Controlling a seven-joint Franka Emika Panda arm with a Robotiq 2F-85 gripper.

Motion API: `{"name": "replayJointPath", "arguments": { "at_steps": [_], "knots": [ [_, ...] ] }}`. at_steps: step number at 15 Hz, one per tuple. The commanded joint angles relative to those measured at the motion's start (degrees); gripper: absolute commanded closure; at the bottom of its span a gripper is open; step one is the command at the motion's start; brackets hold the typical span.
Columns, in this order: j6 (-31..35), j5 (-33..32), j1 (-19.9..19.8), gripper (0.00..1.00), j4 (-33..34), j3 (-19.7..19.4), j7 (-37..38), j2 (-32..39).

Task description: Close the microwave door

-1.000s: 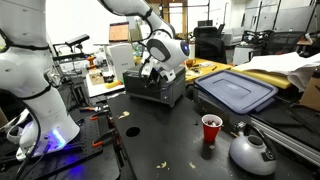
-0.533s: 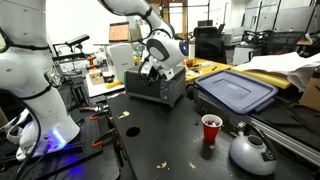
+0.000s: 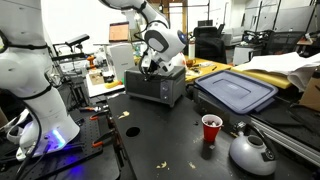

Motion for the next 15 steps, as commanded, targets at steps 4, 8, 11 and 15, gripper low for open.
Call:
{"name": "replayJointPath", "arguments": {
  "at_steps": [4, 8, 11, 15],
  "knots": [
    [2.48, -15.47, 1.74, 0.00, -2.06, -0.60, 3.25, -9.60],
    [3.11, -22.76, 1.53, 0.00, -2.03, -0.69, 4.13, -12.87],
    [3.17, -26.85, 1.26, 0.00, -1.55, -0.96, 3.17, -14.38],
    [4.09, -31.90, 1.13, 0.00, -1.62, -1.49, 3.67, -17.13]
  ]
}}
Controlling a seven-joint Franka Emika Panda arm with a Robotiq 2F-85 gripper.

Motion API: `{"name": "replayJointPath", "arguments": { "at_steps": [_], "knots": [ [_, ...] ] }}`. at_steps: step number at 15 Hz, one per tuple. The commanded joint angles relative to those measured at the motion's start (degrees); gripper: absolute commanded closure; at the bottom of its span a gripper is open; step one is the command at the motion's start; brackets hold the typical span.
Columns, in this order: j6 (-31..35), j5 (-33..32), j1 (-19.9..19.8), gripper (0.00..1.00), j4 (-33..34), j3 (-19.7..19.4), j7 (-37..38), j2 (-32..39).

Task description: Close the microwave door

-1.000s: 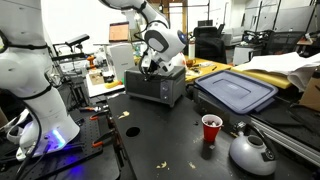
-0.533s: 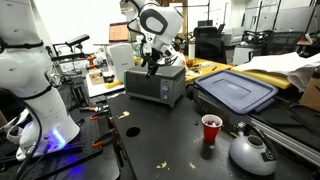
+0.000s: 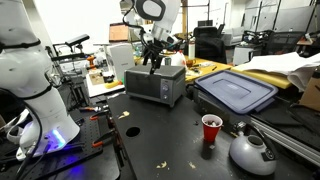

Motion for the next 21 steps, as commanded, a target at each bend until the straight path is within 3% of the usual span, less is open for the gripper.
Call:
{"name": "replayJointPath", "arguments": {
  "at_steps": [1, 17, 18, 21],
  "knots": [
    [1.54, -4.28, 0.43, 0.00, -1.27, -0.85, 1.39, -4.01],
    [3.94, -11.04, 1.86, 0.00, 3.17, -0.36, 8.63, -5.51],
    [4.66, -9.36, 1.54, 0.00, 2.87, -0.89, 5.62, -4.85],
    [4.66, -9.51, 1.69, 0.00, 2.89, -0.87, 5.76, -4.63]
  ]
}}
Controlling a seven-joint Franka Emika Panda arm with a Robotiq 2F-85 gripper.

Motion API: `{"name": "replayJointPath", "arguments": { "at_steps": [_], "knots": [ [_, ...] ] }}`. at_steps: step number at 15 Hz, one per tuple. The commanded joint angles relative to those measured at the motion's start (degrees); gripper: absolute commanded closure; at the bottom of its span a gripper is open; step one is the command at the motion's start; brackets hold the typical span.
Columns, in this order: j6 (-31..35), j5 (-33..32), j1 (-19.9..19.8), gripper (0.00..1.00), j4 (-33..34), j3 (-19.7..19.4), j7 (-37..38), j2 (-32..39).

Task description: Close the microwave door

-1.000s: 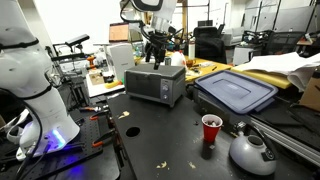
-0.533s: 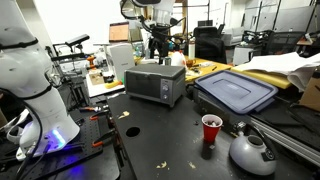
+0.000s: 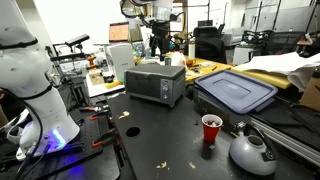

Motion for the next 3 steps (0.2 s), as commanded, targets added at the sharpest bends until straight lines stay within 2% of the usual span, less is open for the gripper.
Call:
{"name": "replayJointPath", "arguments": {
  "at_steps": [1, 3],
  "knots": [
    [-0.10, -0.01, 0.33, 0.00, 0.08, -0.40, 0.00, 0.07],
    [-0.10, -0.01, 0.32, 0.00, 0.08, -0.43, 0.00, 0.09]
  ]
}}
